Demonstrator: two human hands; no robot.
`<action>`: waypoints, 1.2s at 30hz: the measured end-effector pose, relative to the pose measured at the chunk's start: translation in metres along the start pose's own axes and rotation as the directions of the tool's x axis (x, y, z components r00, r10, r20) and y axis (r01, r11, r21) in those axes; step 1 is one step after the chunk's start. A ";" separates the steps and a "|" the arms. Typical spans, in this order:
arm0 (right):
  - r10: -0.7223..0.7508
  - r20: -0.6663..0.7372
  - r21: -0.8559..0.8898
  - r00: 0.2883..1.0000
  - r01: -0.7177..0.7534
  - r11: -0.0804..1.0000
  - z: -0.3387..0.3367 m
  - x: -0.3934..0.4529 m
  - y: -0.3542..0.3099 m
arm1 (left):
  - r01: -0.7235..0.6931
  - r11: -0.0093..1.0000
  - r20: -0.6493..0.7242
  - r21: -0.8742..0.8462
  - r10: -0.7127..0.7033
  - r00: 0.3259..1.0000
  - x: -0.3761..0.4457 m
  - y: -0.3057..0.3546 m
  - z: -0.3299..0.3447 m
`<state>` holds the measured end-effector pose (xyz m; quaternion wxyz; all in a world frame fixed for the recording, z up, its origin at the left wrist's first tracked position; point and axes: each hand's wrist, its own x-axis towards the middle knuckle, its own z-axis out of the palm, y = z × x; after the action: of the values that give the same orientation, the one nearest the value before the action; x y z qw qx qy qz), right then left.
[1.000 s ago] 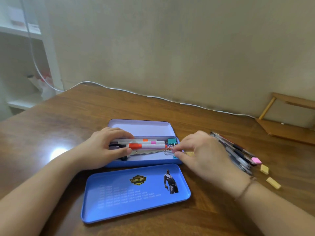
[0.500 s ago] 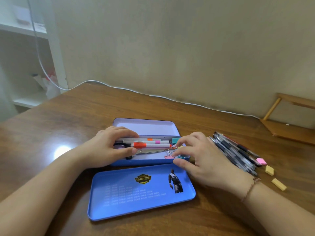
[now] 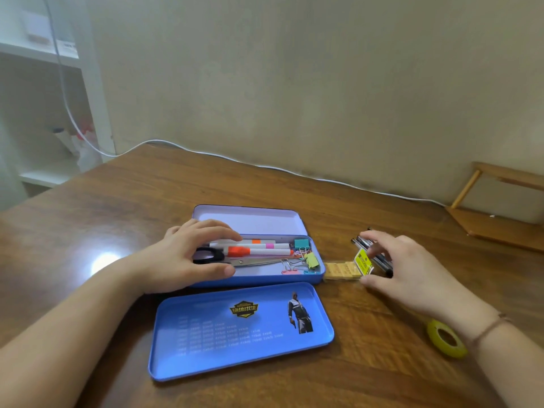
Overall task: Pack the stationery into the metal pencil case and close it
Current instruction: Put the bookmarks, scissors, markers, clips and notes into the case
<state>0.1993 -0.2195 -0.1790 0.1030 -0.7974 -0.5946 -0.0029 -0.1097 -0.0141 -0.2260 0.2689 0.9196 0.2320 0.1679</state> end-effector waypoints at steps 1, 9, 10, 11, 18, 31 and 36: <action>0.018 0.031 0.097 0.999 -0.021 0.995 0.001 0.001 0.002 | 0.005 1.000 -0.003 -0.001 -0.005 1.000 0.000 0.000 0.000; -0.049 0.148 -0.020 0.988 0.052 0.998 0.010 0.021 -0.006 | 0.027 1.000 0.007 -0.013 -0.027 1.000 0.001 -0.001 0.000; -0.054 0.178 -0.058 0.983 0.065 0.996 0.010 0.023 -0.006 | 0.034 0.999 0.011 -0.015 -0.034 0.999 0.000 -0.001 -0.001; -0.053 0.199 -0.078 0.979 0.069 0.995 0.010 0.024 -0.006 | 0.039 0.999 0.016 -0.014 -0.039 0.999 -0.001 0.000 -0.001; 0.017 0.141 0.118 0.990 -0.034 0.992 0.001 0.007 -0.004 | 0.083 0.995 -0.004 -0.046 -0.083 0.997 0.000 0.003 0.001; -0.368 -0.199 0.272 0.908 0.412 0.870 0.016 0.035 -0.104 | 0.129 0.968 -0.049 -0.218 -0.143 0.989 0.000 0.002 0.003; -0.373 -0.149 0.284 0.916 0.401 0.871 0.039 0.050 -0.117 | 0.119 0.978 -0.049 -0.170 -0.129 0.991 0.001 0.005 0.002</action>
<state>0.0981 -0.1338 -0.1922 0.2502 -0.6352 -0.7300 0.0336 -0.1066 -0.0182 -0.2251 0.3477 0.8723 0.2818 0.1968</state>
